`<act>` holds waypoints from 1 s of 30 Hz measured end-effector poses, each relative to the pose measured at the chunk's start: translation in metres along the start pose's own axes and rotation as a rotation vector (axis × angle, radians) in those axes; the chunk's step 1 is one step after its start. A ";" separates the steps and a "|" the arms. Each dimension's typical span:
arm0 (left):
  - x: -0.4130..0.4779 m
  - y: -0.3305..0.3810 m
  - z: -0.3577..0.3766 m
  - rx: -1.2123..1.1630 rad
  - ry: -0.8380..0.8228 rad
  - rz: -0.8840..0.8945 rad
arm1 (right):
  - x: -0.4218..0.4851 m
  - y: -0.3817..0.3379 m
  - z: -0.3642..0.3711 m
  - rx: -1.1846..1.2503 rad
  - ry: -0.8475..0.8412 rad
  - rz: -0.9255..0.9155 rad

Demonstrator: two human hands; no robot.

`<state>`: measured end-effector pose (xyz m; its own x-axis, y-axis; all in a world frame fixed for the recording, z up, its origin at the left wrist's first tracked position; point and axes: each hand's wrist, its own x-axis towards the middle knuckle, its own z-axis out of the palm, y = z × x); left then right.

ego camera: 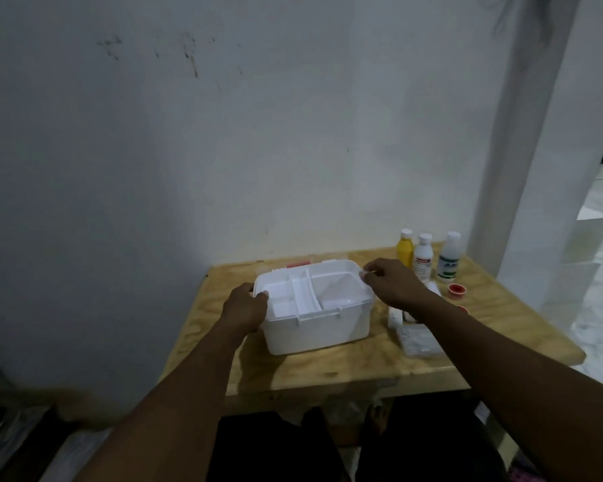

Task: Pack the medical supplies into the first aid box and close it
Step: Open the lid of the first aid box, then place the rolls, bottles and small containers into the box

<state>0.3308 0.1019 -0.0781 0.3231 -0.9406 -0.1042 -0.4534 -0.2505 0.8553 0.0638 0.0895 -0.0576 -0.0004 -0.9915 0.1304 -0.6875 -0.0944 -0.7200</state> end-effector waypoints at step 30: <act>0.001 0.006 0.014 -0.020 -0.021 0.010 | -0.050 0.050 -0.045 -0.840 -0.342 -0.088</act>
<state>0.3160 0.0966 -0.0799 0.3006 -0.9478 -0.1064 -0.4394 -0.2366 0.8666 -0.0030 0.1388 -0.0691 0.2004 -0.9691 -0.1441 -0.9777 -0.2073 0.0343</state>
